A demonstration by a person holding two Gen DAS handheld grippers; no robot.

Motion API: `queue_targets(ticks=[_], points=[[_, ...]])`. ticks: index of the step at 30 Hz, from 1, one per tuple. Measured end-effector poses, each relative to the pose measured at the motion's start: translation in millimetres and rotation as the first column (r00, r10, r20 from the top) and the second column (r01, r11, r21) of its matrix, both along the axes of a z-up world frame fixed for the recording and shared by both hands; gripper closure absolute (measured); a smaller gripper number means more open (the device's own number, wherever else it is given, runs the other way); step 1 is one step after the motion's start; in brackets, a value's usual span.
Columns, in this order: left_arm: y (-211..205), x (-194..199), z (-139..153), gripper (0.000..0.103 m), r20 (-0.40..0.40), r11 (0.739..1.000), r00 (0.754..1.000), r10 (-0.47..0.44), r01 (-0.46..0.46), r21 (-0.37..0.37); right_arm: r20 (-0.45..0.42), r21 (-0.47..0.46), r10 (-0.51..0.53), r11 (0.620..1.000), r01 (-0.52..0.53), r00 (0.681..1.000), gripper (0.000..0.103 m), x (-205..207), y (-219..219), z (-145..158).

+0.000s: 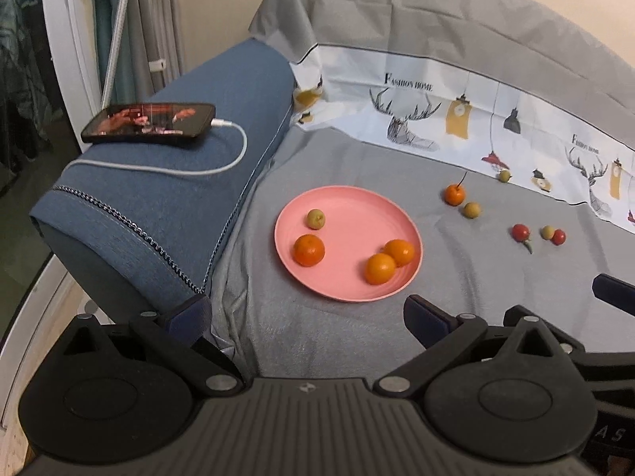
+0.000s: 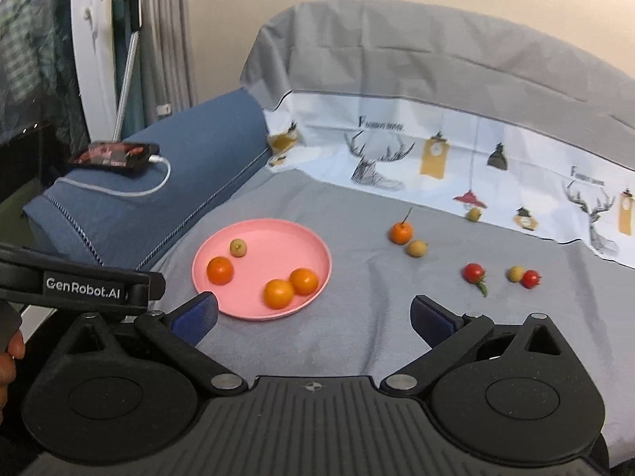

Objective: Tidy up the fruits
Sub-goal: 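Withdraw both grippers from the plate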

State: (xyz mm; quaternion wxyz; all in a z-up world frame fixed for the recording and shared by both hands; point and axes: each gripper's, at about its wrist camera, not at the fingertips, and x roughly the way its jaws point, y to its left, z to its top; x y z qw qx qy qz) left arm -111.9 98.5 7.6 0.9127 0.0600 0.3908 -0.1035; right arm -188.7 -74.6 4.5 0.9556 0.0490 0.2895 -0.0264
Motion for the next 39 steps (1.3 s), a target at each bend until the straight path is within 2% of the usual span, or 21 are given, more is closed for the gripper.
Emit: queue_targets(ticks=[16,39], points=[[2,-19,14,0.000,0.053,1.000,0.999,-0.001,0.001,0.006,0.061,0.002,-0.012,1.000,0.012,0.998,0.001,-24,0,13],[2,-21,15,0.000,0.056,1.000,0.998,-0.005,0.005,0.008,0.056,0.019,-0.017,1.000,0.016,0.998,0.001,-27,0,12]])
